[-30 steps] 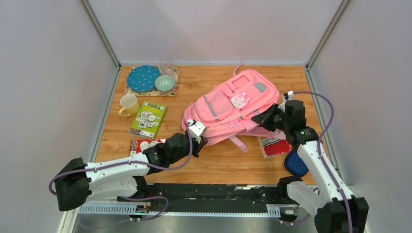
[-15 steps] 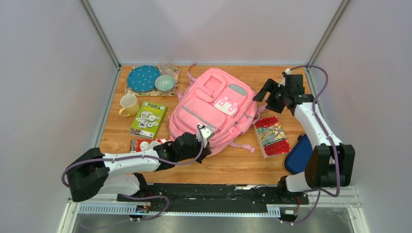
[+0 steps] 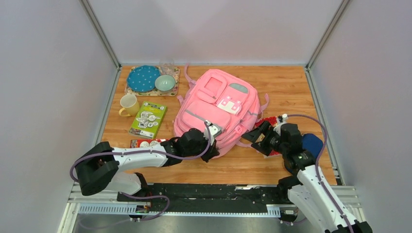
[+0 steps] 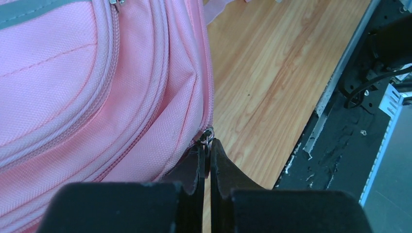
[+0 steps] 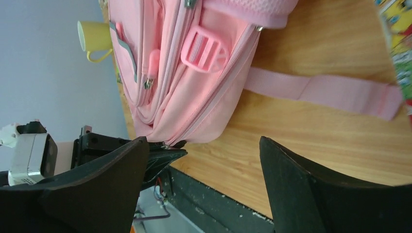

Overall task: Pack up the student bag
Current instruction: Unzip the student bag at the center of the board.

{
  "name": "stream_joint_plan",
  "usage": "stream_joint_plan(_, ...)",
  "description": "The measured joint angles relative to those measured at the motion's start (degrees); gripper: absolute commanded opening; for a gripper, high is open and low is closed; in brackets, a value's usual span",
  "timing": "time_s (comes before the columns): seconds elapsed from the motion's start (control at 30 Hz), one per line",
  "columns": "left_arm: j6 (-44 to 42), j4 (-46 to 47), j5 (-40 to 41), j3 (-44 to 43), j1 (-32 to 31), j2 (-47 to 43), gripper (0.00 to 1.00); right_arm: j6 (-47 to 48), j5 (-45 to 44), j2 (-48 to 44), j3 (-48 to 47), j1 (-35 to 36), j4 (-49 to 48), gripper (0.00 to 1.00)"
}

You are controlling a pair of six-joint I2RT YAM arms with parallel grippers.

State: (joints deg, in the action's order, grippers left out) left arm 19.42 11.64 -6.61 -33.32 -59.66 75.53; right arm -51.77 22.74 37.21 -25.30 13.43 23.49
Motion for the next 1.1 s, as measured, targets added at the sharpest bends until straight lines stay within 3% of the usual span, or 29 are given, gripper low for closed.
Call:
stream_joint_plan(0.3,0.0,0.2,-3.5,-1.1,-0.4,1.2,0.00,-13.8,-3.9,8.7,3.9,14.4,-14.7,0.87)
stream_joint_plan(0.6,0.0,1.0,-4.3,-1.1,-0.5,1.2,0.00,-20.5,-9.8,12.8,4.9,21.0,-21.7,0.84)
stream_joint_plan(0.77,0.0,1.1,-5.3,-1.1,-0.5,1.1,0.00,-21.8,-11.3,16.4,4.9,21.7,-24.5,0.65)
stream_joint_plan(0.87,0.0,1.0,-5.4,-1.1,-0.5,1.0,0.00,-22.5,-12.0,17.9,4.9,22.2,-25.4,0.42)
stream_joint_plan(0.9,0.0,1.0,-5.3,-1.1,-0.5,0.9,0.00,-22.5,-12.3,17.9,4.9,22.4,-25.8,0.28)
stream_joint_plan(1.07,-0.2,1.0,-4.9,-1.1,-0.5,-0.6,0.00,-22.2,-13.7,17.8,4.7,22.8,-25.9,0.01)
stream_joint_plan(1.1,-0.2,0.9,-4.7,-1.1,-0.5,-0.9,0.00,-21.9,-14.0,17.7,4.4,22.9,-25.5,0.00)
